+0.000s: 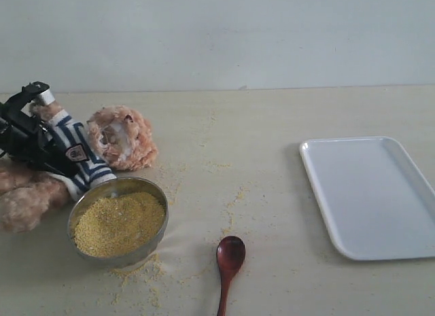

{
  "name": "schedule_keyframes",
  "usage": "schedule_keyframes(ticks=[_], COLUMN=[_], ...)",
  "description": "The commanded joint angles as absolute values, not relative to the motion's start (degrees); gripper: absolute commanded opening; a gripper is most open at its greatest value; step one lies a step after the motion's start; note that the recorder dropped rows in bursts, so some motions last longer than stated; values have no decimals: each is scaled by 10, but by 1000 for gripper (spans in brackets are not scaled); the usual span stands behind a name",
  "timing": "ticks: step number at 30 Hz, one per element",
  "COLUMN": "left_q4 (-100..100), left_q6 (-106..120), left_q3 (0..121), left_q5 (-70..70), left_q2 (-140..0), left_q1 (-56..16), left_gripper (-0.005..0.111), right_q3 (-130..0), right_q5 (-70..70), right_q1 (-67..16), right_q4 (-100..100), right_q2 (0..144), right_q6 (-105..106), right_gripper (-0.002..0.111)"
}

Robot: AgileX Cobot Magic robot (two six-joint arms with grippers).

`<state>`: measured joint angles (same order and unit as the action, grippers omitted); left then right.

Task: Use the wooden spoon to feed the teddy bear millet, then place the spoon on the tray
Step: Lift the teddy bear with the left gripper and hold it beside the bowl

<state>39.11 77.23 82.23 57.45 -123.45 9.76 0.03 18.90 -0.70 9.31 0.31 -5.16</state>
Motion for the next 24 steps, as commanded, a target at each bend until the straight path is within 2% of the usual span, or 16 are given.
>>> schedule_keyframes(ticks=[1,13,24], left_q4=[386,408,413], left_q6=[774,603,500], left_q3=[825,825,790], left_q5=[555,404,575], left_q2=[-1233,-1159,-1036], left_q1=[95,97,108], left_gripper=[6,5,5], right_q3=[0,0,0], right_q5=[186,186,185], right_q1=[-5,-5,-5], right_q4=[94,94,94], right_q2=[0,0,0], right_q6=[-52,-52,-52], right_gripper=[0,0,0])
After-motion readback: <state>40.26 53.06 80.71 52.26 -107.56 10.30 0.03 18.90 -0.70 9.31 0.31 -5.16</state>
